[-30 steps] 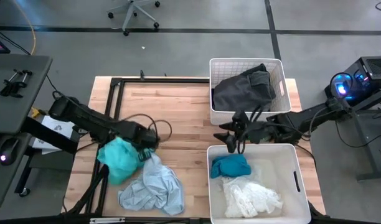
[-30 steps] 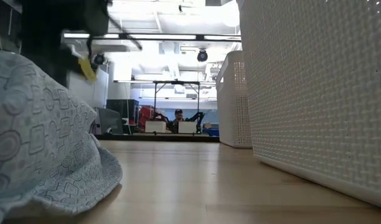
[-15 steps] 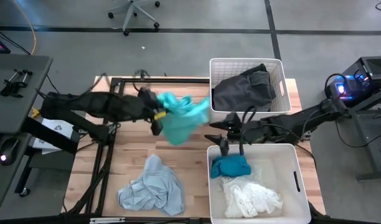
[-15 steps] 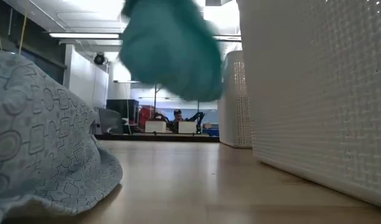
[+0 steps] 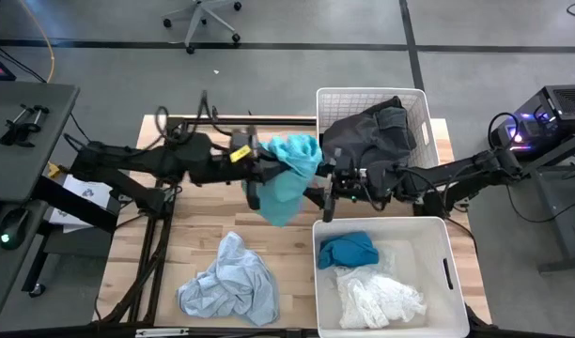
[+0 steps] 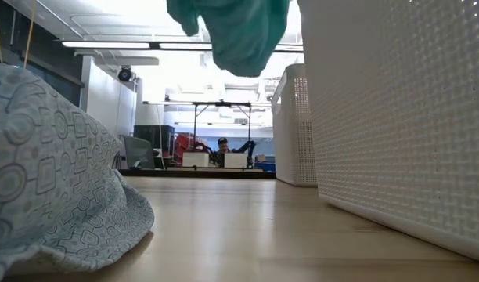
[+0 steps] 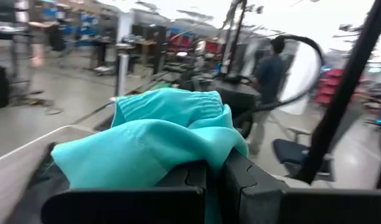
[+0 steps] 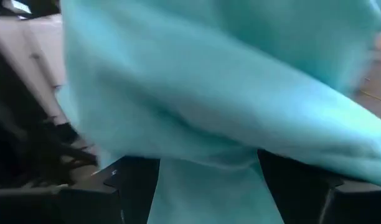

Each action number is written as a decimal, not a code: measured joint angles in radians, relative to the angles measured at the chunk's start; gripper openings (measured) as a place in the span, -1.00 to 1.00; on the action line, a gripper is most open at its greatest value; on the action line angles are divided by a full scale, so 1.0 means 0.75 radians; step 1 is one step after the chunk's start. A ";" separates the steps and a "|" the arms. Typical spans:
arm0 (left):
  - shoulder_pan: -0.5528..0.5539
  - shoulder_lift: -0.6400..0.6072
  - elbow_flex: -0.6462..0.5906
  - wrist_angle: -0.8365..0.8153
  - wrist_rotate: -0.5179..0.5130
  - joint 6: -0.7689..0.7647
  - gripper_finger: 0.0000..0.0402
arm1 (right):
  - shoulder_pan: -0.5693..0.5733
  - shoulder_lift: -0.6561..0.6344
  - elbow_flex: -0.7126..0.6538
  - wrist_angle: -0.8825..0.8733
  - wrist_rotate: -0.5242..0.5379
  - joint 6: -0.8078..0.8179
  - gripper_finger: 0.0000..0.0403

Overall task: Sort clothes
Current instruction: Put the light blue short into the bottom white laundry bin

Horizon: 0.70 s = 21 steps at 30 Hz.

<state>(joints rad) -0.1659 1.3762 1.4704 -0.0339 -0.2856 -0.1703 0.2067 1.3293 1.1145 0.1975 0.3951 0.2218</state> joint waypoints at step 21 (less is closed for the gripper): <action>0.055 0.112 0.011 0.145 0.228 0.039 -0.88 | 0.095 -0.086 -0.002 0.192 -0.116 -0.063 -0.90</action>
<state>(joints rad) -0.1249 1.4604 1.4784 0.0747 -0.1144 -0.1409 0.2775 1.2645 1.1130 0.3415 0.3078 0.1747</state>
